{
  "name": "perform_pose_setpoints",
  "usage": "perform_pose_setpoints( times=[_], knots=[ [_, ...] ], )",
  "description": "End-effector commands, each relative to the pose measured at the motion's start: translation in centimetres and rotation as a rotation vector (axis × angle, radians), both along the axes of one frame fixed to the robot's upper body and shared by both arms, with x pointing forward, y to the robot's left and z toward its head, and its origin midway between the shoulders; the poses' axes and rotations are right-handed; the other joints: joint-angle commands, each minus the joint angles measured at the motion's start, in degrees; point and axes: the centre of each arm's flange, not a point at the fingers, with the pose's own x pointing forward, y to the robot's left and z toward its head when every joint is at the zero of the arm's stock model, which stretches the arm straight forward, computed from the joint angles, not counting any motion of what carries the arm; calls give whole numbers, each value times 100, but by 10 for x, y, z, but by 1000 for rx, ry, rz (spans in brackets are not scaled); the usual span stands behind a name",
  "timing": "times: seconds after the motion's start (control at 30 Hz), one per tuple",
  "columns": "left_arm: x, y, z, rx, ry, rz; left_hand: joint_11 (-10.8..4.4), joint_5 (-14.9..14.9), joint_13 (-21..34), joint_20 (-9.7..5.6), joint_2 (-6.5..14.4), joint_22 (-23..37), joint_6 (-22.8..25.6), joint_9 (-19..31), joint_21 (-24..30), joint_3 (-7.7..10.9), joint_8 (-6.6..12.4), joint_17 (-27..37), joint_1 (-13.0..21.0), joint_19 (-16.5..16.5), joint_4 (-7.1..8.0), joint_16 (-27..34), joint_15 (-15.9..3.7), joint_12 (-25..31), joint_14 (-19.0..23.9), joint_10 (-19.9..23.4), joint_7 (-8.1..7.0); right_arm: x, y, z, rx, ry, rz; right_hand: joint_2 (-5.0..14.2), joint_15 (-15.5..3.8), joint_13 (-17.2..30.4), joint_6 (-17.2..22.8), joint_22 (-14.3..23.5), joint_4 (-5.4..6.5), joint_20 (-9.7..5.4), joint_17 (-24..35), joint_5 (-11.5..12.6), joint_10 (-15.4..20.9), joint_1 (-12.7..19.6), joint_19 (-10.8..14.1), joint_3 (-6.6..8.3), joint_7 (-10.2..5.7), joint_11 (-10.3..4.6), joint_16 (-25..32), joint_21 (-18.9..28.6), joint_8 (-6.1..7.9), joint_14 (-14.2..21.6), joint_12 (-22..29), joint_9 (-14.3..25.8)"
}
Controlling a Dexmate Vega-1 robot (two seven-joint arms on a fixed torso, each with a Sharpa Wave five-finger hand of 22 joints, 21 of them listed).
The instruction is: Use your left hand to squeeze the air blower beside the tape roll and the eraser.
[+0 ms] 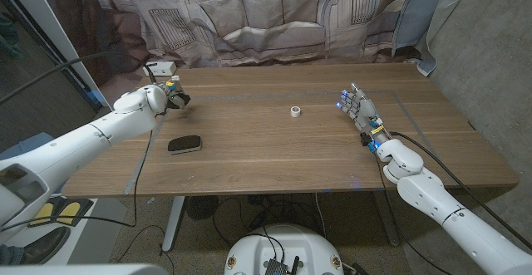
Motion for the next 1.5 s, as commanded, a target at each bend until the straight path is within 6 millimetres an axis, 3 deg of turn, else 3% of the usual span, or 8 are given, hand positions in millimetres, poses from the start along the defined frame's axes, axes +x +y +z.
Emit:
perform_pose_setpoints(
  times=[0.03, 0.73, 1.5],
  knots=[
    [-19, -5, 13, 18, -36, -4, 14, 30, 22, -8, -10, 15, 35, 8, 18, 51, -1, 24, 45, 69, 24, -14, -10, -5, 35, 34, -19, 0, 1, 1, 3, -10, 6, 56, 21, 33, 15, 16, -26, 12, 10, -9, 41, 24, 26, 1, 48, 19, -4, -7, -23, -1, -21, 12],
    [-57, -17, 53, 64, -115, 2, 11, 27, 26, -18, -22, 16, 44, 10, 5, 62, -18, 27, -3, 65, 56, -28, -8, -22, 50, 48, -27, -1, -4, -2, 12, -20, 6, 58, 20, 33, 15, 16, -30, 7, 11, -10, 46, 26, 31, -1, 49, 11, -4, -6, -23, 1, -19, 12],
    [-55, -20, 53, 64, -127, -10, 2, 30, 31, -14, -43, 17, 55, 11, -5, 101, -35, 24, 15, 74, 37, -42, -33, -37, 61, 74, -40, -5, -6, -4, 22, -19, -1, 60, 19, 33, 20, 16, -30, 7, 13, -12, 52, 21, 33, -6, 43, 26, -3, -6, -21, 5, -18, 12]
  ],
)
